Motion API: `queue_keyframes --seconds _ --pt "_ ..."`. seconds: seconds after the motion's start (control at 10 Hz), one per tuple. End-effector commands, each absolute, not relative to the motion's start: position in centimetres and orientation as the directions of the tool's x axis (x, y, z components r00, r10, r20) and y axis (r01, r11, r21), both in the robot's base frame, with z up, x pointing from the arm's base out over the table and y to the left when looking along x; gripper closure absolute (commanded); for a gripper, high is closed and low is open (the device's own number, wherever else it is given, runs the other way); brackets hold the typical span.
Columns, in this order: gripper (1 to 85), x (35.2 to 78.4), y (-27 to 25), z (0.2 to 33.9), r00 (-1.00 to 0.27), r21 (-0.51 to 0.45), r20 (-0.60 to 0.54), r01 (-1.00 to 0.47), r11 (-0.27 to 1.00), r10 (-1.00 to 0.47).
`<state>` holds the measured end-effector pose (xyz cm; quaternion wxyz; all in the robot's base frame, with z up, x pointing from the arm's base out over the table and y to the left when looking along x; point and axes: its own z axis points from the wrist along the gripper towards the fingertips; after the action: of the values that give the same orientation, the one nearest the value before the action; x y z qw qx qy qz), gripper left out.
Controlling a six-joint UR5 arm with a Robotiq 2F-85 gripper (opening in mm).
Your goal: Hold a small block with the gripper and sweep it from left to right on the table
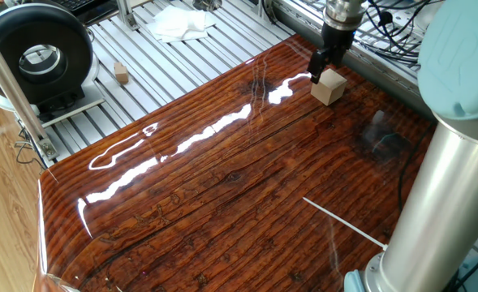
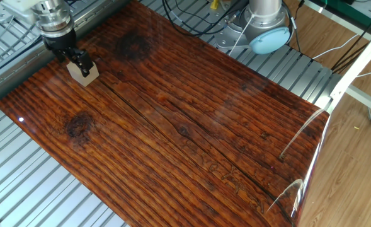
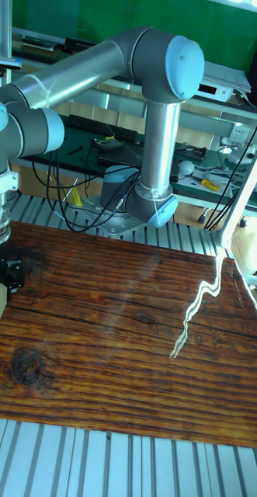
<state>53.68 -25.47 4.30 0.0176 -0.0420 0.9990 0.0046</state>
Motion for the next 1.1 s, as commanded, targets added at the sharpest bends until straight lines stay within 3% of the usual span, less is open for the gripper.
queue_keyframes --seconds 0.0,0.8,1.0 --pt "0.7 53.3 -25.0 3.5 -0.996 0.023 -0.051 -0.070 0.997 -0.069" --pt "2.7 52.6 -25.2 3.3 -0.996 0.027 -0.055 -0.076 0.997 -0.075" --pt "19.3 52.5 -25.2 3.2 -0.996 0.028 -0.050 -0.070 0.997 -0.069"
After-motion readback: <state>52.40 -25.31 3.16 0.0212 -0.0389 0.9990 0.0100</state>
